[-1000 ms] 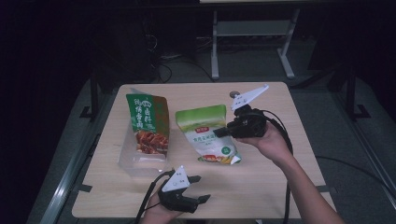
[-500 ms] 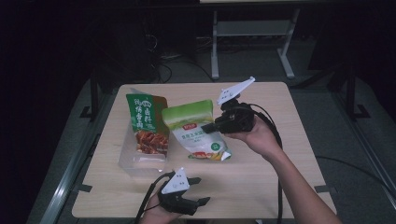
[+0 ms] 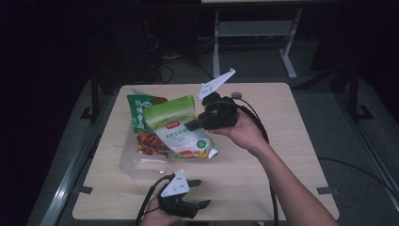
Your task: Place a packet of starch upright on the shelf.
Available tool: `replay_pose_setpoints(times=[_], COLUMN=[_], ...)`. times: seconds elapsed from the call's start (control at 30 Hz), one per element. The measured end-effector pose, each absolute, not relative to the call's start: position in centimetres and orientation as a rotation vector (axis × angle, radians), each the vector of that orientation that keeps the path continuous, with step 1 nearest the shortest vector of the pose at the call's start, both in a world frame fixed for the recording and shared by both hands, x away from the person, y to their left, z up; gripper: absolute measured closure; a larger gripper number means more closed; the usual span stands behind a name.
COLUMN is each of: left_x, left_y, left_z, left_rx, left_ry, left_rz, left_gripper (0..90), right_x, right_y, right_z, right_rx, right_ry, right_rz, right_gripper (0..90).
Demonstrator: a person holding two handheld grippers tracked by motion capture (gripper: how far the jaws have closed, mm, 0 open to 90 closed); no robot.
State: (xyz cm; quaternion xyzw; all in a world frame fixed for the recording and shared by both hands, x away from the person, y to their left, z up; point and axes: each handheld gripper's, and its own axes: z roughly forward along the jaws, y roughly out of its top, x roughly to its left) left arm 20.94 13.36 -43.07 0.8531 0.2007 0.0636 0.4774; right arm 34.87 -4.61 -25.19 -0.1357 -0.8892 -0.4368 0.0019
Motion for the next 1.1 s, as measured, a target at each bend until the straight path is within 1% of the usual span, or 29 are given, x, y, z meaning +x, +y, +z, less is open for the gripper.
replay_pose_setpoints(times=[0.47,1.1], left_x=[20.8,20.9], left_y=[13.4,13.9], left_z=[-43.2,-43.5], left_rx=[2.072,2.06], left_ry=[0.477,0.501], left_rz=[0.148,0.144], left_gripper=[30.6,29.9], right_x=[35.5,36.9], right_y=[1.0,8.7], right_z=[-24.7,-27.4], right_rx=[-0.333,-0.214], right_ry=[-2.768,-2.722], right_rz=[-1.35,-1.313], right_gripper=[89.5,89.5])
